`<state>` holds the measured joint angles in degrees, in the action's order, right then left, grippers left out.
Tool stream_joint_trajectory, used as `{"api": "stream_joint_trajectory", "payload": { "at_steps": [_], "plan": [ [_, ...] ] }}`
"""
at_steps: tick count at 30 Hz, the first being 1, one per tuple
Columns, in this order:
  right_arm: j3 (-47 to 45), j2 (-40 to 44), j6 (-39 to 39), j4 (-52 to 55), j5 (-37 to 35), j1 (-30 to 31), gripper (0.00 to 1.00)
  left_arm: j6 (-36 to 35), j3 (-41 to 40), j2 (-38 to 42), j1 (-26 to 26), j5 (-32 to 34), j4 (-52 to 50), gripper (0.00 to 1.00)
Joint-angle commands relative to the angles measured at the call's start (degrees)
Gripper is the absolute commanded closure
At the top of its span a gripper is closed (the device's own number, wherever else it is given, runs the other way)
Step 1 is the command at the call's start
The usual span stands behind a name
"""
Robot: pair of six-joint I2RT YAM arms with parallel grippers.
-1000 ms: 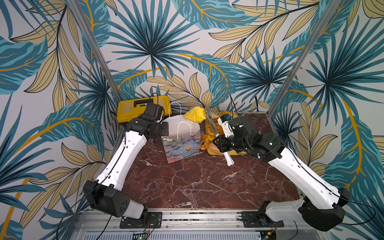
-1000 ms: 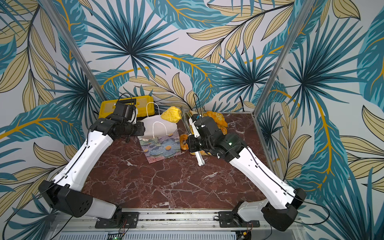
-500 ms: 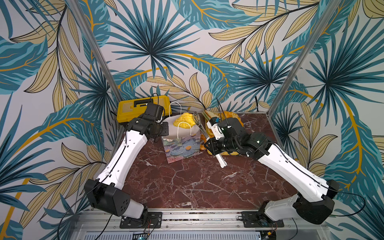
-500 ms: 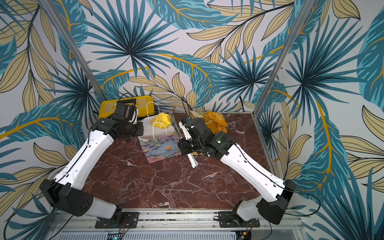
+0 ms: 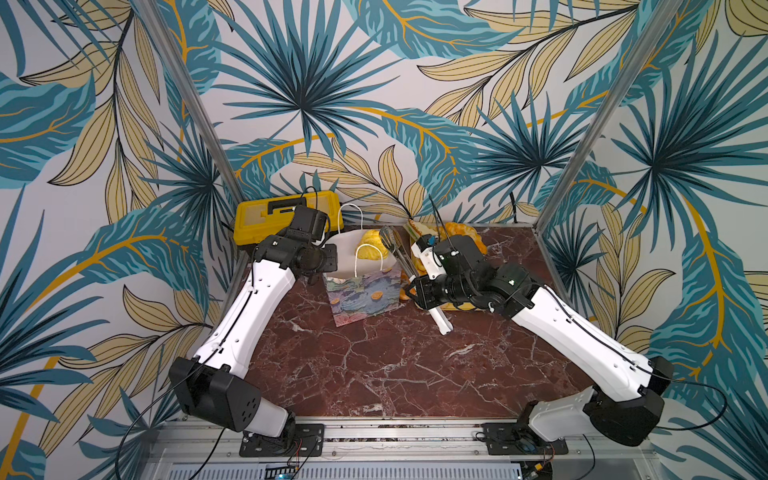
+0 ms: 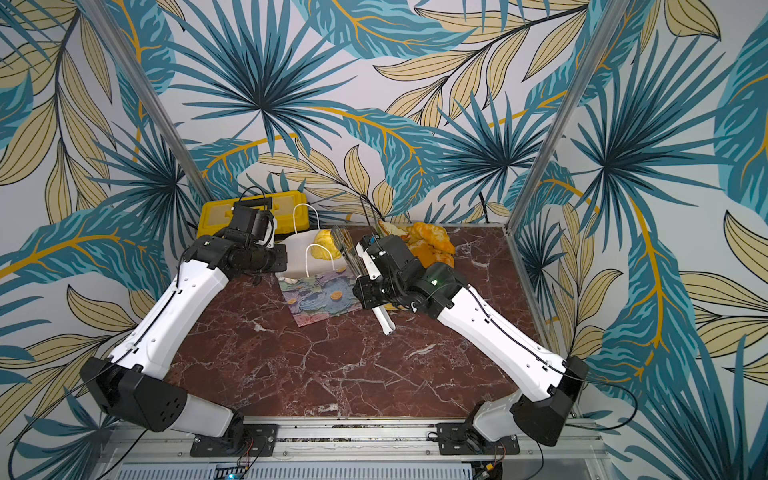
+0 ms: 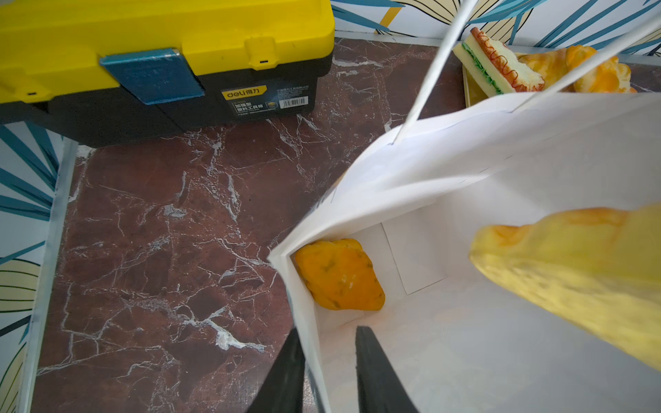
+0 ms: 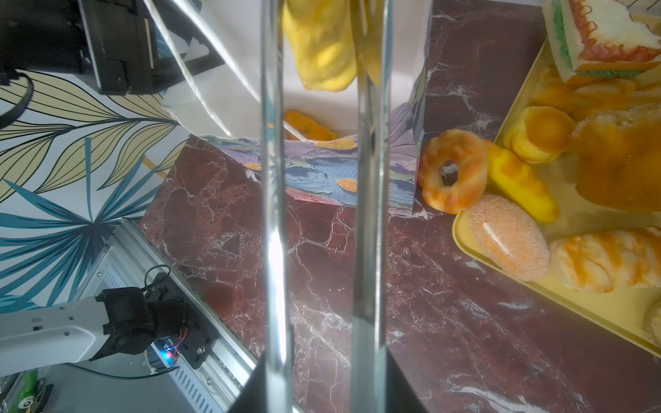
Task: Pack bread into a paper bag
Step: Place the fake bread in the paper bag.
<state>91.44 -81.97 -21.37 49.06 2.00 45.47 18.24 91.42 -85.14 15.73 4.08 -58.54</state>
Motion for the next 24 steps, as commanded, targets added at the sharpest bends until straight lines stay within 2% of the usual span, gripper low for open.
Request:
{"api": "stream_joint_trajectory", "payload": {
  "at_steps": [1, 3, 13, 20, 24],
  "plan": [
    [1.24, -0.03, 0.78, -3.38, -0.29, 0.23, 0.65, -0.57, 0.95, 0.24, 0.05, 0.52, -0.18, 0.7],
    [1.23, -0.12, 0.77, -3.39, -0.22, 0.23, 0.62, -0.66, 0.91, 0.15, 0.03, 0.49, -0.18, 0.7],
    [0.98, -0.18, 0.76, -3.52, -2.51, 0.23, 0.61, -0.66, 0.52, 0.1, 0.1, 0.34, -0.34, 0.69],
    [1.97, 1.16, 3.72, -0.98, -15.68, 0.23, 0.59, -0.72, 0.13, 0.49, 0.09, 0.33, -0.17, 0.68],
    [2.74, 1.02, 5.28, 3.36, -27.9, -0.27, 0.59, -0.92, 0.17, 0.72, 0.03, 0.57, -0.4, 0.66]
  ]
}}
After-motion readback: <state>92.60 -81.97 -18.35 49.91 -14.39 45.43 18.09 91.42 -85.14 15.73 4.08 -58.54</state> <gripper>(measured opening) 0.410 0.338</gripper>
